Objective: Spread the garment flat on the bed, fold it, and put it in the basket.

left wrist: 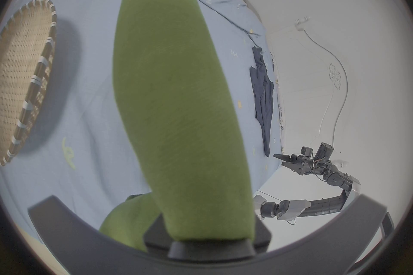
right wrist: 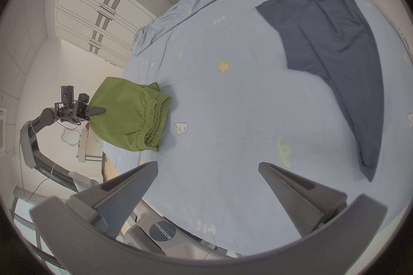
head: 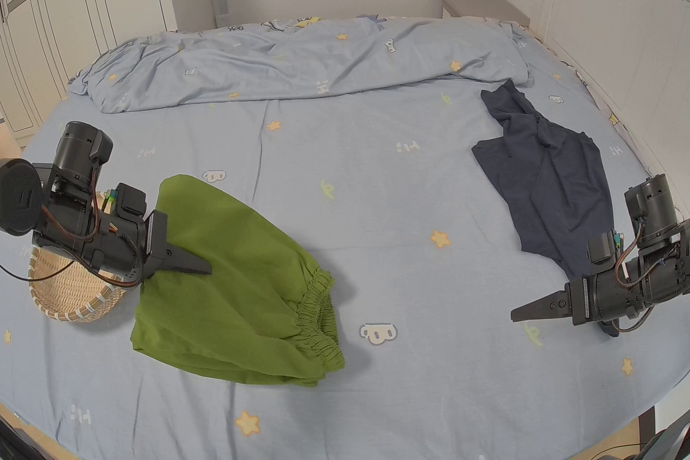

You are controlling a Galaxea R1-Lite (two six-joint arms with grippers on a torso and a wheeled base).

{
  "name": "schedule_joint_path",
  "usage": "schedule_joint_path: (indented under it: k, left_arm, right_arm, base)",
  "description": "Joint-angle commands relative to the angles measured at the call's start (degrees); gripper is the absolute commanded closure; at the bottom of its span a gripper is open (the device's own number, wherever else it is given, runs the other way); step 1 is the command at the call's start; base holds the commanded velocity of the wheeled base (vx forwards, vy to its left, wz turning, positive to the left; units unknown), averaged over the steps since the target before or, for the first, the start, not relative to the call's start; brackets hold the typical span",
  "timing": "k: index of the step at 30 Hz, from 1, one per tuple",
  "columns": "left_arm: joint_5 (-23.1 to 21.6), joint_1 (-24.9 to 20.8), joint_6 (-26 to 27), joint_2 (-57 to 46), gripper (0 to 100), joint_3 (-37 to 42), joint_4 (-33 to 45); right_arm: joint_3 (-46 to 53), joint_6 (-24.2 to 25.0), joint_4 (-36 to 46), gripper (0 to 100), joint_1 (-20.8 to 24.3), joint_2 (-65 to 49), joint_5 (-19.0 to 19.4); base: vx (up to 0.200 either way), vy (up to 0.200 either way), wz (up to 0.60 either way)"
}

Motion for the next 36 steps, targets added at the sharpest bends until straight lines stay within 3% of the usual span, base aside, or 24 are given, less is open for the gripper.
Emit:
schedule_joint_path:
  k: [1,5,19,30,36]
  left_arm:
    - [0.0,-1.9,0.1,-0.3,100,0.5,0.3]
    - [0.1,-4.7,0.1,-0.5,100,1.7,0.3]
    - [0.1,-6.9,0.1,-0.5,100,2.8,0.3]
    - [2.3,-11.4,12.9,-7.6,100,5.8,0.3]
    - [2.3,-10.0,16.8,-12.1,100,2.7,0.3]
  right_arm:
    - [0.0,0.0,0.0,0,0.1,0.1,0.0]
    - [0.0,0.0,0.0,0,0.0,0.0,0.0]
    - [0.0,0.0,0.0,0,0.1,0.0,0.0]
    - [0.0,0.0,0.2,0,0.3,-0.4,0.1]
    - [0.2,0.4,0.3,0,2.3,-1.4,0.0]
  base:
    - [0.0,0.2,0.0]
    - [0.0,0.2,0.0]
    - [0.0,0.2,0.0]
    - [0.0,0.0,0.0]
    - [0.0,0.0,0.0]
